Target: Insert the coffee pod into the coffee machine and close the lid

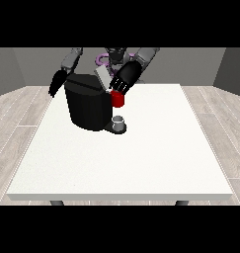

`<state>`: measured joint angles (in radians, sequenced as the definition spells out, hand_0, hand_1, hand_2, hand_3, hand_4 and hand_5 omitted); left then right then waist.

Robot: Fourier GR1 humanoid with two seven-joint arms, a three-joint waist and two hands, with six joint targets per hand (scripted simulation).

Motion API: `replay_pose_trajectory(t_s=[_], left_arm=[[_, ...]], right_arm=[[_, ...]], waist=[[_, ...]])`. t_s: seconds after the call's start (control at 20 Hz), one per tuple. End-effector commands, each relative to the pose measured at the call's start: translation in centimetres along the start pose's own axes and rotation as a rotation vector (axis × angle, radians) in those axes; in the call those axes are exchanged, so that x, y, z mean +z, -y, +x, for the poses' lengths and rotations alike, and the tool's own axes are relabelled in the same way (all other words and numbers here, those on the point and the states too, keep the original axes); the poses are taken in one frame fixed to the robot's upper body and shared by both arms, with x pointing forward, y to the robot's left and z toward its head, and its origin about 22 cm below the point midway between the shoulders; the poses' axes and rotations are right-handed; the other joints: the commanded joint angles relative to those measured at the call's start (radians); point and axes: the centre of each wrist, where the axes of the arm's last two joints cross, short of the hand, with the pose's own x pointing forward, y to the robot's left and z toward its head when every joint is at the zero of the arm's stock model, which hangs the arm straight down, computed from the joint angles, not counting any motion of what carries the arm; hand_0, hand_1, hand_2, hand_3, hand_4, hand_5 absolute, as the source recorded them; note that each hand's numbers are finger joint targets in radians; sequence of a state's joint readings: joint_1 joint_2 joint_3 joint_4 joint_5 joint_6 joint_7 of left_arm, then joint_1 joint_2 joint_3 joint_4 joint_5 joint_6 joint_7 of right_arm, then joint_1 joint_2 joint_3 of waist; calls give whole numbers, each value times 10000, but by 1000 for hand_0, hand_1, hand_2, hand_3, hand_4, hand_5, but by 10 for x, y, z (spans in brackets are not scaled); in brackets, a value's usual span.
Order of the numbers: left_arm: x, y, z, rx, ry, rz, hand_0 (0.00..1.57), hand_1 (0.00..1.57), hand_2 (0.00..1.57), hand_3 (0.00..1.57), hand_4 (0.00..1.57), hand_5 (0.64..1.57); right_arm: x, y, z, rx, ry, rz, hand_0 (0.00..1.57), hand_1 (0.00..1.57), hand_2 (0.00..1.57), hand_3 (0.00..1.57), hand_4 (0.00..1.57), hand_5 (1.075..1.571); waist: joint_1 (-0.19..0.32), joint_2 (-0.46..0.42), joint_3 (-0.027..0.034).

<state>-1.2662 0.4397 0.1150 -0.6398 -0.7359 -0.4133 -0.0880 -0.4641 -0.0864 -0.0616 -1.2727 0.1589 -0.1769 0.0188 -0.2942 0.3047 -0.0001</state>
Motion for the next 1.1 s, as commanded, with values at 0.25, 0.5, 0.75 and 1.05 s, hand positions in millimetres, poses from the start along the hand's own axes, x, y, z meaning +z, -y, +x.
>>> replay_pose_trajectory(t_s=[0.25,0.5,0.75,1.05], left_arm=[[2,-1,-10,-14,-190,270,1189,1189,1207,1172,362,1571],[0,10,-3,-1306,45,683,1209,1209,1228,1132,0,1571],[10,-23,-4,-2158,317,968,1162,1162,1190,1068,0,1571],[5,-11,-6,-1386,310,907,1117,1117,1136,985,0,1571]], right_arm=[[3,1,3,-112,-279,259,0,0,0,0,0,1571],[-1,12,-3,105,151,-34,0,0,0,0,141,1571],[-2,-5,4,-103,636,-200,0,0,0,0,0,1571],[-8,21,-2,-105,400,-430,0,0,0,0,0,1571]], waist=[[-259,-239,2],[-101,245,4],[-78,660,4],[11,623,6]])
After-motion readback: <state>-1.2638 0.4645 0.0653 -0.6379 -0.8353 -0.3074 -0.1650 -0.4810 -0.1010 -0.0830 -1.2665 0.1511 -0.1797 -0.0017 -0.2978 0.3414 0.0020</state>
